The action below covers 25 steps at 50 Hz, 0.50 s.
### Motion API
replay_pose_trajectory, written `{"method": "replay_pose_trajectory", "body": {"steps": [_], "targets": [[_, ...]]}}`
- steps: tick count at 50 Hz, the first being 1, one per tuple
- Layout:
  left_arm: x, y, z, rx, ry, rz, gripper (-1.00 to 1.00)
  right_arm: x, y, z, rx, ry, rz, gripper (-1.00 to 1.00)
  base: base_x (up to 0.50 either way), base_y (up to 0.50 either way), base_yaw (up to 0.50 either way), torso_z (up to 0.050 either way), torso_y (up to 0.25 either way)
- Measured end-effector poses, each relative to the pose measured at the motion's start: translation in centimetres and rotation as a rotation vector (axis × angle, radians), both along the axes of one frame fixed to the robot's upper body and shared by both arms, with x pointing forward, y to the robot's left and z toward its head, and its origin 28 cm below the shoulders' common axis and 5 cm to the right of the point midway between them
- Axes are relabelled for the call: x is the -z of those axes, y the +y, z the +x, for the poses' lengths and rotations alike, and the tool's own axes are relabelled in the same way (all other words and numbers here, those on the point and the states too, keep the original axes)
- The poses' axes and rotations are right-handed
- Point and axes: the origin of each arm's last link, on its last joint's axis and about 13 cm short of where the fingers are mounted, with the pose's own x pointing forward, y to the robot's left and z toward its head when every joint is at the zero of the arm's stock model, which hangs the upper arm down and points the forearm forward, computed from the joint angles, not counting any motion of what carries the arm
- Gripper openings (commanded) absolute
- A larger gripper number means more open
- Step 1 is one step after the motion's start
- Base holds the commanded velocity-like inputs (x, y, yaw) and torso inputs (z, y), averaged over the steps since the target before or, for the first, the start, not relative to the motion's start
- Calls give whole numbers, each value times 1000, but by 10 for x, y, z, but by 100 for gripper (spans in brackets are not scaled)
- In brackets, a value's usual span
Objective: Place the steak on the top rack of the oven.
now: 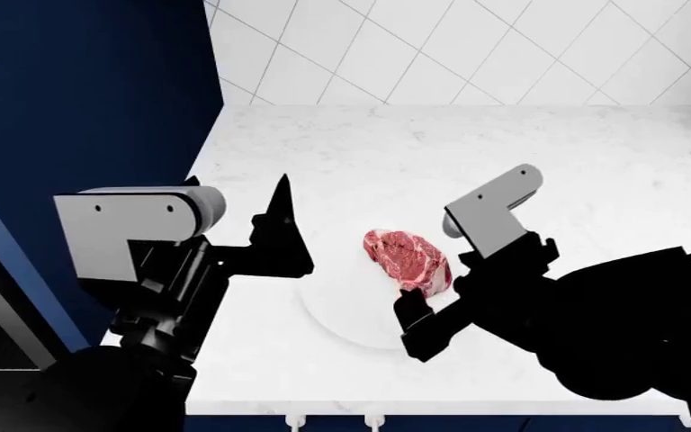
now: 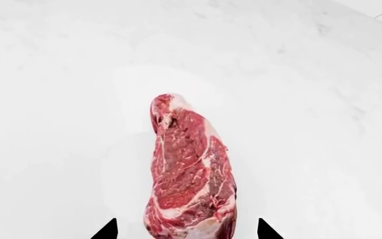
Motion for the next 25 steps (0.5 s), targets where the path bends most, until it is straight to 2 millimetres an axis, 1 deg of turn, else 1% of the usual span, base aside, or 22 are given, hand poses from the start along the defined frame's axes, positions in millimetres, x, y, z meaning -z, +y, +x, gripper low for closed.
{"method": "replay_pose_trajectory", "body": {"steps": [25], "targets": [[2, -1, 3, 2, 1, 4, 100, 9, 0, 7, 10, 15, -4, 100, 0, 0, 0, 0, 0]]}}
